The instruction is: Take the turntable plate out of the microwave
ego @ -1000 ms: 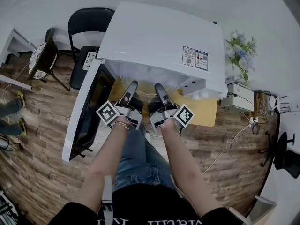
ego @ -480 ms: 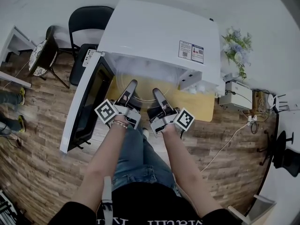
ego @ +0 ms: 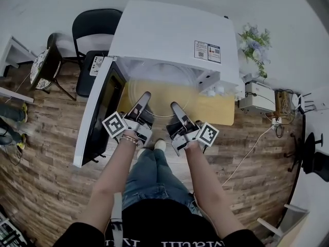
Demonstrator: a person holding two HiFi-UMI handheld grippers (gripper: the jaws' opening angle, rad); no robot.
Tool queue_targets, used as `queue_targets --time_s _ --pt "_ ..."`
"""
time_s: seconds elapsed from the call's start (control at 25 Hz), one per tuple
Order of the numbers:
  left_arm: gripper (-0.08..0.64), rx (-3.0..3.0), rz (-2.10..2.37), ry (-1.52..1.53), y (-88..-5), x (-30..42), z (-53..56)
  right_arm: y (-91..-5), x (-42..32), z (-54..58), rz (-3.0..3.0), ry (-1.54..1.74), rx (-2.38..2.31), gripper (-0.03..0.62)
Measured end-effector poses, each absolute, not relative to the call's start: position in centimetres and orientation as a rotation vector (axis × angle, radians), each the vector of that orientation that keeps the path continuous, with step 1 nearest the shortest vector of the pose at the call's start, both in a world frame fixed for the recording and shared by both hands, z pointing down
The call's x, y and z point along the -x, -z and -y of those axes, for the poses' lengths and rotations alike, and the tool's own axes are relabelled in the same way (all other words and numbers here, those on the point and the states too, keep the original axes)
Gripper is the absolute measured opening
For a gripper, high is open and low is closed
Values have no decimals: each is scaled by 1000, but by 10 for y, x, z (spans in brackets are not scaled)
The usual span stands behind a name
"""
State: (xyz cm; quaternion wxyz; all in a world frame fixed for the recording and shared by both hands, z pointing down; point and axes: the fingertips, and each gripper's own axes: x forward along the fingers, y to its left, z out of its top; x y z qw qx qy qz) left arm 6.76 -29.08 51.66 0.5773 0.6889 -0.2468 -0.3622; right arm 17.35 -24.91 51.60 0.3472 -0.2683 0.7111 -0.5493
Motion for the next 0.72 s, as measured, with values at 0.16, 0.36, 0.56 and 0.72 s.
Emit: queue_targets --time_s 0.16,0.36,0.56,0.72 --pt "40 -1621 523 772 -514 -68 277 -508 -172 231 -1883 1395 747 48" --pt "35 -1598 479 753 -513 -68 257 -510 -172 210 -1868 1392 811 49" --pt "37 -1588 450 753 -508 -65 239 -509 -169 192 -1874 1373 852 51" --pt "38 -1579 435 785 -504 -63 223 -504 -167 179 -1993 1320 934 56"
